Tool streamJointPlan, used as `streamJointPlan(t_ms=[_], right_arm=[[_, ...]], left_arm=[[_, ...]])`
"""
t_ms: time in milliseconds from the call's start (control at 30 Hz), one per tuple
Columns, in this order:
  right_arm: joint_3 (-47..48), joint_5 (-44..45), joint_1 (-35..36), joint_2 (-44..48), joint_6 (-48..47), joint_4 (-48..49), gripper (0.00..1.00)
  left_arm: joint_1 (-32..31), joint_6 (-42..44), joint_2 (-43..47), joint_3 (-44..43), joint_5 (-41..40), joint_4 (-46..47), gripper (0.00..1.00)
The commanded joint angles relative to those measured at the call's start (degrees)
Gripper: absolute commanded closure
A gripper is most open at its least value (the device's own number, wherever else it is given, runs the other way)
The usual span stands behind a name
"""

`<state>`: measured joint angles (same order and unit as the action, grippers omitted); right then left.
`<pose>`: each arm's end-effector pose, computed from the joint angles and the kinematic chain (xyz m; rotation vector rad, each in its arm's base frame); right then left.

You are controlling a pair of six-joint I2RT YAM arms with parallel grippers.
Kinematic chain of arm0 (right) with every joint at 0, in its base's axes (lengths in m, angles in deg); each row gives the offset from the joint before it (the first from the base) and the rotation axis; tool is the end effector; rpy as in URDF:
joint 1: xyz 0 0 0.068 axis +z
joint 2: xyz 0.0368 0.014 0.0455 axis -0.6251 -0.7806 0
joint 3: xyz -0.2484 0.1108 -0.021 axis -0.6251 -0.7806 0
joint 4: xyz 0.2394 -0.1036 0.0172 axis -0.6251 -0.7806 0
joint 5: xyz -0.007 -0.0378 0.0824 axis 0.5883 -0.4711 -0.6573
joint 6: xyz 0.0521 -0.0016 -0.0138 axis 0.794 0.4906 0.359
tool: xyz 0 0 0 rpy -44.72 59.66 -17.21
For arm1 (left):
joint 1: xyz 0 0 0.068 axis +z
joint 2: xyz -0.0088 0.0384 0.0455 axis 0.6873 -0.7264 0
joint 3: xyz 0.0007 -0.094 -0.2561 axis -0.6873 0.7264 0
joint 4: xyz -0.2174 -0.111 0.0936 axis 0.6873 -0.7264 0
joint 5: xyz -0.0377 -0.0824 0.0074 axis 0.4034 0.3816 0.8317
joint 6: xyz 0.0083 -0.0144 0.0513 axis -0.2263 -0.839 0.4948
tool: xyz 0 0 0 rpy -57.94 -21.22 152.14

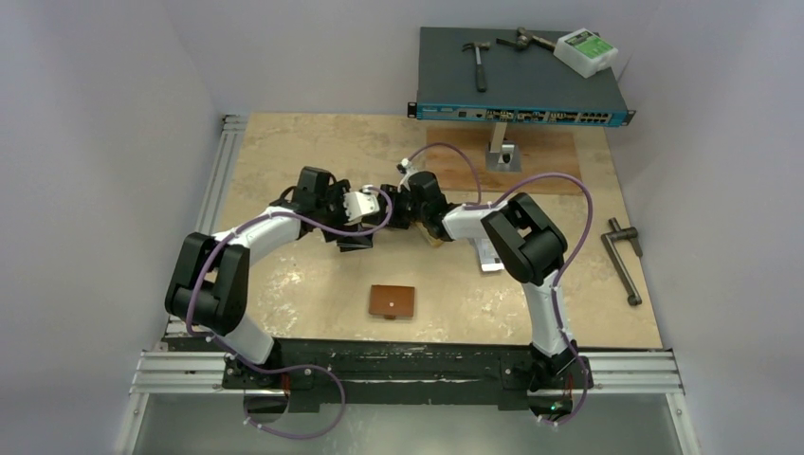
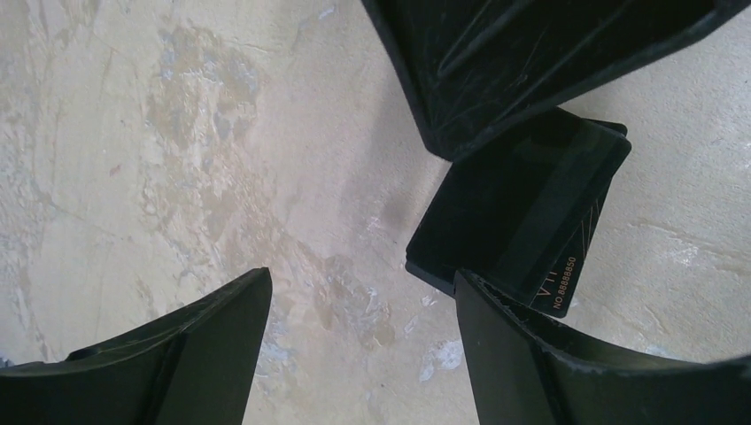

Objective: Put the credit cards into the card holder
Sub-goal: Pick up the credit card from the center of the board.

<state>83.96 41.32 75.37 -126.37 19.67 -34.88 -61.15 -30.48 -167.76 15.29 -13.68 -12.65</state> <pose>0.3543 0.2794 0.1297 -0.1247 2.2623 1.1663 0.3098 -0.1077 0.1889 1.4534 1.9132 -0.0084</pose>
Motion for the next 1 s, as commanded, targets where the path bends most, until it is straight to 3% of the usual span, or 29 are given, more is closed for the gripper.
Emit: streamJointPlan(t_ms=[0,467,967], right_arm=[[1.16,-4.49,0.20,-2.16,1.60,0.50,0.39],[-1.27,-6.00,-0.14,-2.29,2.24,0.99,0.41],[-5.63,-7.54,-0.27,-1.38,3.40,2.93,0.42]], left_arm=[[-0.43,2.15,0.39,0.37,2.77,2.45,0.24],[-2.11,9.21,-0.61,1.95,4.94,3.03,0.22],[-4.98,13.67,-3.90,3.49,1.10,9.83,0.22]])
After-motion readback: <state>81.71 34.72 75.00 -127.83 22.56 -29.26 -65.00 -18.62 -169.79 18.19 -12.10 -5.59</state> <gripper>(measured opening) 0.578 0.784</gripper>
